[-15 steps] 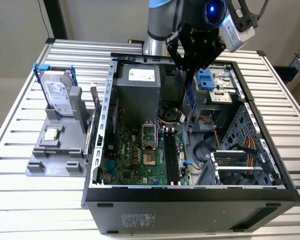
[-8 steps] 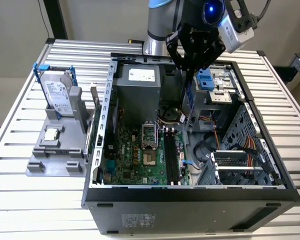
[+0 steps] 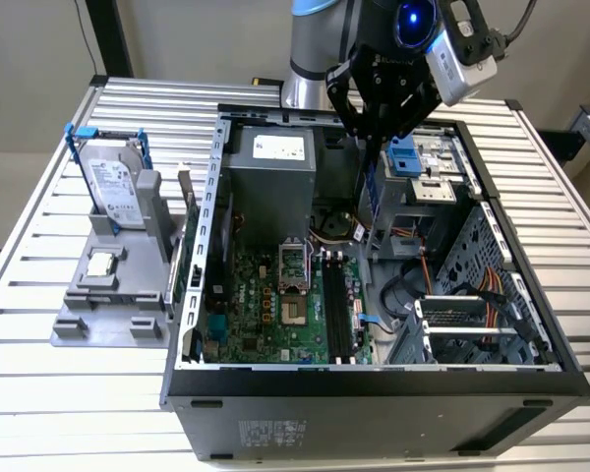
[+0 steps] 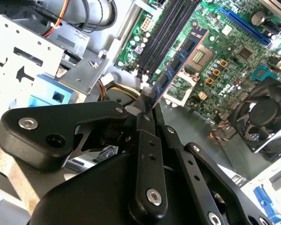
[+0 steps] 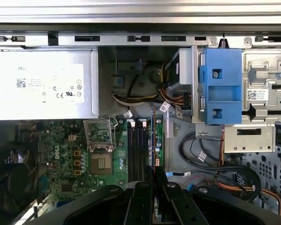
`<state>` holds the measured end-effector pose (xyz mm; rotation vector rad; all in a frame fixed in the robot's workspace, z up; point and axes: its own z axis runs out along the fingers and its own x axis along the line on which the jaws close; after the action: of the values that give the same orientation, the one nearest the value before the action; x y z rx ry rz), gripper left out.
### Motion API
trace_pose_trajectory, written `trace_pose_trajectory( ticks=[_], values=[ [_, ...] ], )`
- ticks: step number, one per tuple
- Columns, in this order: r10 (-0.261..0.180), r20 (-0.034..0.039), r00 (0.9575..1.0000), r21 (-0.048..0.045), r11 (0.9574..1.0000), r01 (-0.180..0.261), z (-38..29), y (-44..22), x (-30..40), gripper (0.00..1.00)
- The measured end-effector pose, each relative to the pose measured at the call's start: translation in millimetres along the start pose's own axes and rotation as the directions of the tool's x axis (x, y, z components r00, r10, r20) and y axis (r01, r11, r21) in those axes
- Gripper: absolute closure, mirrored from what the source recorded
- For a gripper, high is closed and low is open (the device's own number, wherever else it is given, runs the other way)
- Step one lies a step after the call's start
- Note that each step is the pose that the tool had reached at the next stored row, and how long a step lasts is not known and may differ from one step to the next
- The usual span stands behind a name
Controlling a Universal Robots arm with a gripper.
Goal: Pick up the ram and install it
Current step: 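Insert the ram into the slot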
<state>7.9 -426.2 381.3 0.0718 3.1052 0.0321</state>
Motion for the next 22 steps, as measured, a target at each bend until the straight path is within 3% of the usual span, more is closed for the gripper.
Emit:
trace_pose_trajectory(
  ticks=[22],
  values=[
    [0.001,0.0,1.0,0.0005,1.0,-0.001,6.6,-0.1,0.2,1.0]
  ],
)
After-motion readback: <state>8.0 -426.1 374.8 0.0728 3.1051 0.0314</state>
